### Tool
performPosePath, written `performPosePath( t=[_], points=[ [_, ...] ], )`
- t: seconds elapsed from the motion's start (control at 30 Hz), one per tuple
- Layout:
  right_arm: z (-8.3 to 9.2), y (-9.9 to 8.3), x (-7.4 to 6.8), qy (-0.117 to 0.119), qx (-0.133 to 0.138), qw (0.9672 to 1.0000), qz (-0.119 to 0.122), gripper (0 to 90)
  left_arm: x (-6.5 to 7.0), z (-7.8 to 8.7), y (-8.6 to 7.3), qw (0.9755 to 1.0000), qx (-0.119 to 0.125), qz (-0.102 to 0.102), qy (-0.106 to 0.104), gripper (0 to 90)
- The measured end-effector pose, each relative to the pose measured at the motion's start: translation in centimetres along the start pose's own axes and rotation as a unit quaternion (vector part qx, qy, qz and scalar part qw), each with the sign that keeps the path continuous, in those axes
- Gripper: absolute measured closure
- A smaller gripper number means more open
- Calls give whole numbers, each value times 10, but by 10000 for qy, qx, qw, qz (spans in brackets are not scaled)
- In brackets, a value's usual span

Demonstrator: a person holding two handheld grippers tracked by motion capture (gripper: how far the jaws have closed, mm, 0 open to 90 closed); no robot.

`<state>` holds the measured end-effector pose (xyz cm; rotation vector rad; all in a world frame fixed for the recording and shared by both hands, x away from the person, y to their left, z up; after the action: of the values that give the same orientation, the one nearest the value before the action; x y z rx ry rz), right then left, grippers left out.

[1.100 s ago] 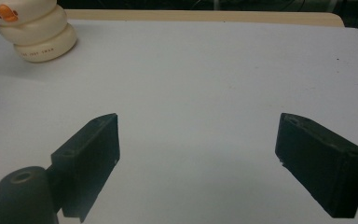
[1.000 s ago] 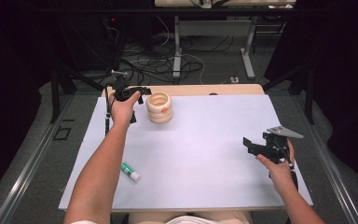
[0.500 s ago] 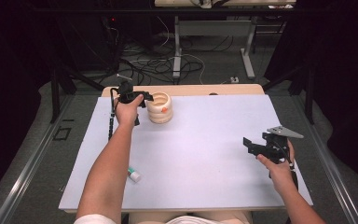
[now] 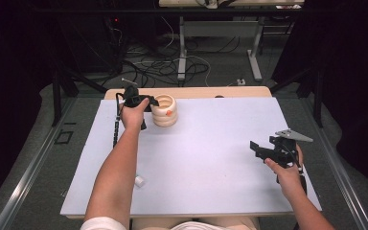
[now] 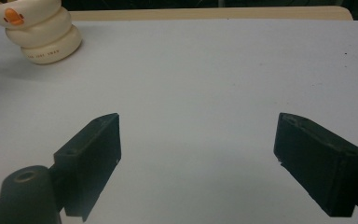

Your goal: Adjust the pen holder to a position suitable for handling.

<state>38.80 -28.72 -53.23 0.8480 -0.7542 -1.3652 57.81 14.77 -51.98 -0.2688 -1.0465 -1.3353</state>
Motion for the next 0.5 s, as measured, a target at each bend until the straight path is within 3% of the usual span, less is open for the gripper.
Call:
performPosePath(
  t=[0.37, 0.5],
  points=[
    [0, -1, -1, 50, -69, 9999, -68, 145, -1, -5, -1, 9997, 43, 210, 67, 571],
    [-1, -1, 0, 49, -59, 10000, -34, 145, -1, -4, 0, 9992, 73, 384, 16, 603]
  ],
)
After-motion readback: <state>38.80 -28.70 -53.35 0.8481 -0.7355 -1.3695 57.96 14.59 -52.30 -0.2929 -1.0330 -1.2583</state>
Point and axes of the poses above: each handheld gripper's, and its own axes: z roughly backward along the jaws, y roughly out of its top, x roughly to its right, the point moved 5 cm from there along -z, roughly forward along the jaws, and after that the axes turned 15 degrees about -y, right-handed, at the moved point
